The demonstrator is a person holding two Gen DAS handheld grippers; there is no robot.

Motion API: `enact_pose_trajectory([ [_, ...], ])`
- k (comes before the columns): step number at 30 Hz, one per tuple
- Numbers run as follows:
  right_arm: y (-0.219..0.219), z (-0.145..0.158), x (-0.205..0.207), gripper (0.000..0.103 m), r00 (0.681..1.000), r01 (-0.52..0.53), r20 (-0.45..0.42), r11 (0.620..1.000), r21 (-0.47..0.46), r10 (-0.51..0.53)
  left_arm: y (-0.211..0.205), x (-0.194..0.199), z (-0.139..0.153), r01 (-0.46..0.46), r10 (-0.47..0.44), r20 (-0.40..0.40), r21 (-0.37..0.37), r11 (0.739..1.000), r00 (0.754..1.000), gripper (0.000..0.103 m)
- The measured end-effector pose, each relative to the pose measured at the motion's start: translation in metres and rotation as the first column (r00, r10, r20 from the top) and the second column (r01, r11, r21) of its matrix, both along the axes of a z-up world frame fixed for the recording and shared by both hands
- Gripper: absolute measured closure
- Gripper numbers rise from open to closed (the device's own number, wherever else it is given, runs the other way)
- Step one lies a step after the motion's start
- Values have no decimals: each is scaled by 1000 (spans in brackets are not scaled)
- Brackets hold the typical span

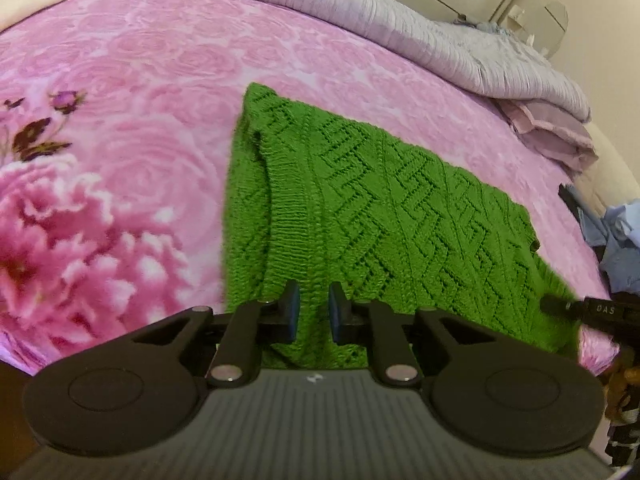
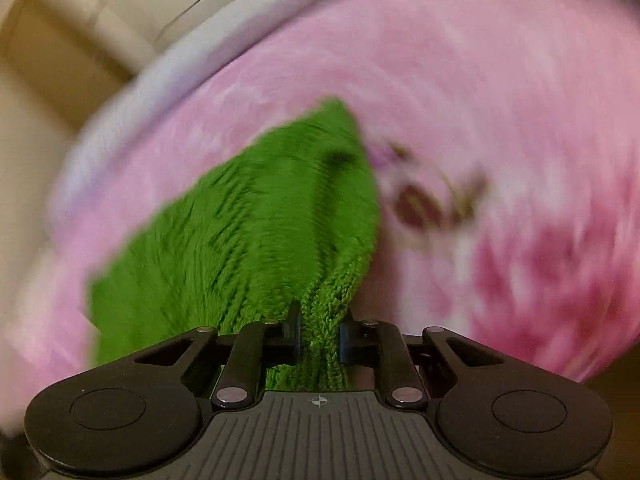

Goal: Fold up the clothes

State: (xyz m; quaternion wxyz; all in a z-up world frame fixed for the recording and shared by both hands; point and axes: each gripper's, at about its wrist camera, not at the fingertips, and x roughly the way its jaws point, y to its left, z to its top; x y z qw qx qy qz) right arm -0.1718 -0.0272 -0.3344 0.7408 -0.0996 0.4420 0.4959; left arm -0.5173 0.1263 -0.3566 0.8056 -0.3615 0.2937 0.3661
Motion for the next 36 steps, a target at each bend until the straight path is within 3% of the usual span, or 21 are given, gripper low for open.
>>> enact_pose_trajectory([
  [2,20,23,-49,89,960,-143,242,990,-7,140,0,-10,1,-14,14,18,-10,1000,1000,90],
  [6,46,42,-137,89,818,-396,450,918,-14,359,1,-30,2,-49,51,60,-37,998,997,90],
  [9,61,33,-186,88,740,-529,468,848,-39,483,2,-41,4,-76,78,55,-38,996,995,90],
  [11,75,13,-210,84,707,-592,425,802,-83,566,3,-46,4,-83,86,58,-42,996,995,90],
  [13,88,-10,-224,74,680,-634,364,760,-147,637,3,-50,6,-86,89,64,-44,995,994,90],
  [14,86,-14,-228,63,670,-645,362,749,-149,649,2,-52,7,-88,90,66,-40,995,994,90],
  [16,78,-12,-234,57,657,-663,366,736,-135,659,1,-54,8,-89,92,67,-40,995,994,90],
  [19,63,6,-218,57,705,-644,346,763,-54,620,2,-52,9,-84,87,68,-45,995,994,90],
  [22,59,22,-182,57,802,-556,297,830,52,518,5,-44,13,-63,66,76,-41,997,995,90],
  [25,69,30,-132,56,905,-413,160,905,100,395,16,-28,17,-31,35,90,-43,999,995,90],
  [27,81,28,-102,56,942,-336,49,936,109,333,26,-16,19,-11,16,102,-45,999,995,89],
  [30,102,19,-62,56,955,-269,-96,955,123,281,45,6,20,26,-18,129,-61,998,991,84],
  [36,151,5,-18,56,950,-231,-194,968,92,246,81,48,14,66,-57,118,-71,995,991,79],
])
